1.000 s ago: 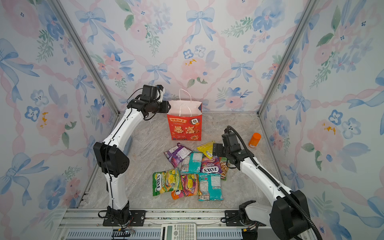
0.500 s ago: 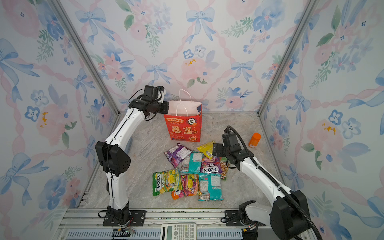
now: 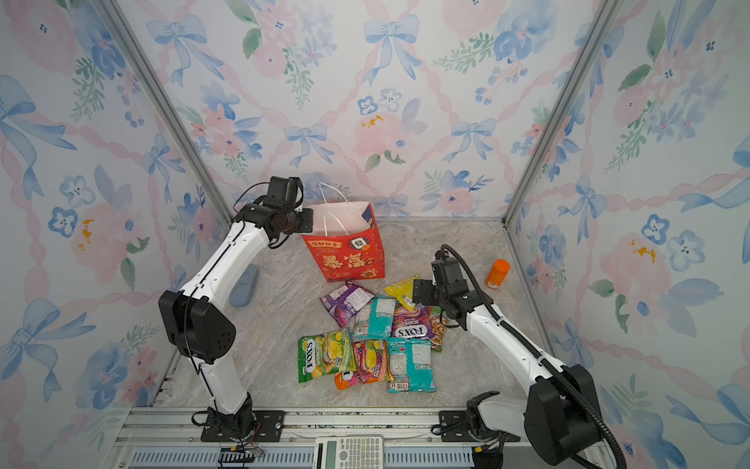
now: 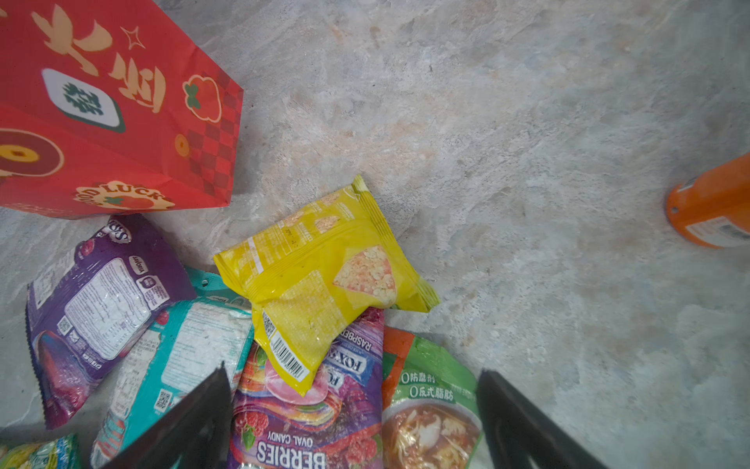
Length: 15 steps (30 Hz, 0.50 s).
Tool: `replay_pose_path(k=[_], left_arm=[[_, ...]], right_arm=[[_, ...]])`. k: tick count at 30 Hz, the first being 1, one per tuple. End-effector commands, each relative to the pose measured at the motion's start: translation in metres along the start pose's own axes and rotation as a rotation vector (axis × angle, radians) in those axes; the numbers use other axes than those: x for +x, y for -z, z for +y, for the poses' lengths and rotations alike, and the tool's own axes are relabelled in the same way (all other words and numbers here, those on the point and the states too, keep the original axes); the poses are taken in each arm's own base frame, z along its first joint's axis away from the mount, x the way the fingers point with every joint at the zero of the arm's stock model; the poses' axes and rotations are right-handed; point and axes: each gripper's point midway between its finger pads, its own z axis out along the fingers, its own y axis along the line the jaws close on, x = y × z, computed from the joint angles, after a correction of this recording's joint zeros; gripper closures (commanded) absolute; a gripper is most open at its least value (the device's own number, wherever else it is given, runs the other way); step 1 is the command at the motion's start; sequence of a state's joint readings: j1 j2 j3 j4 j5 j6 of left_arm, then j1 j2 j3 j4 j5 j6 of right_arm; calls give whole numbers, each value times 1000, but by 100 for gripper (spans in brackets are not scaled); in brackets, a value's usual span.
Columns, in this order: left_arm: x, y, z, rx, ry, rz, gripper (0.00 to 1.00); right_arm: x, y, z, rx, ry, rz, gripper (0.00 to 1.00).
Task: Place the snacks into the paper bag
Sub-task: 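Grip the bag rim with the left gripper and drag the bag toward the robot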
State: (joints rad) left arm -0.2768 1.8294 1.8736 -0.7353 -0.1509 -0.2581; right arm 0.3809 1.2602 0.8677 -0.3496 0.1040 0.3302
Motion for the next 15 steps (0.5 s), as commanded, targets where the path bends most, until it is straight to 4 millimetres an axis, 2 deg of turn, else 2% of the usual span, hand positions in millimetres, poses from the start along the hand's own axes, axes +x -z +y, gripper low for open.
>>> replay_pose_path(k=[1,9,12,15], left_arm=[[7,15,31,-83,55,4,100],[12,40,62,-155,91,-26,100],[10,50,63,-147,98,-41,100],[22,57,69,-164,105,-33,100]], right_arm=[[-9,1,13,-44,1,-19,3],[-10,-2,18,-56,3,-17,3],[-10,-3,20,-64,4,-14,3],[-9,-4,21,-64,5,-10,3]])
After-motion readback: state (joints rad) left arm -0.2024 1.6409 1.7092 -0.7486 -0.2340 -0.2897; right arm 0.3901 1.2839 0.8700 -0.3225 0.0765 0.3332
